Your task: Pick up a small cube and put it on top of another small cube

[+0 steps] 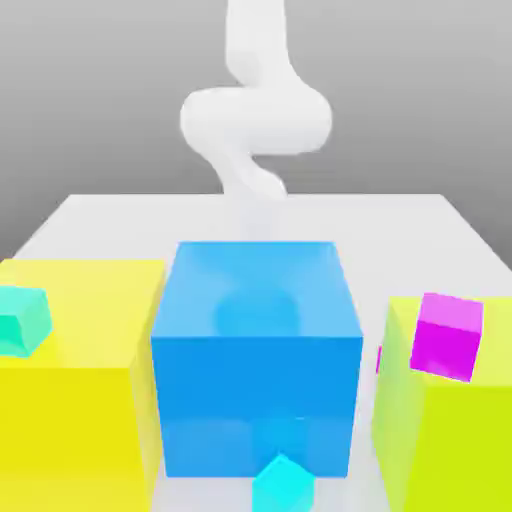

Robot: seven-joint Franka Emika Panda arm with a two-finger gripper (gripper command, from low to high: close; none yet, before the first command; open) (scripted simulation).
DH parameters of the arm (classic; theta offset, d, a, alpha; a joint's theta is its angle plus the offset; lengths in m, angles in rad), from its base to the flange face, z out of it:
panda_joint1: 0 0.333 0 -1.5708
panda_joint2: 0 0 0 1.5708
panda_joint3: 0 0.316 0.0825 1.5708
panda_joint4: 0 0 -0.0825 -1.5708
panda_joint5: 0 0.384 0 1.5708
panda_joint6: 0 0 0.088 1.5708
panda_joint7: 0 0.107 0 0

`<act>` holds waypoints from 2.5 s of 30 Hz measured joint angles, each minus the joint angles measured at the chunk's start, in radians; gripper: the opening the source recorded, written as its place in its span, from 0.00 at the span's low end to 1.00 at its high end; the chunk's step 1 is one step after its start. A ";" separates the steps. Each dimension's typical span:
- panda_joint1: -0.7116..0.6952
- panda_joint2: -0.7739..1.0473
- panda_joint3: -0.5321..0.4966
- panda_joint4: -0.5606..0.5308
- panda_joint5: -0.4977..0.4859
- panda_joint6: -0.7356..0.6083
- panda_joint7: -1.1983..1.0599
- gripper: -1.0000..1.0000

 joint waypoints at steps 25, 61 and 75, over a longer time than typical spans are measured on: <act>0.568 0.636 0.200 -0.531 -0.270 0.588 -1.043 0.50; 0.669 0.734 0.038 -0.539 0.007 0.531 -1.478 0.00; 0.765 0.895 -0.015 -0.040 -0.174 0.336 -0.916 0.00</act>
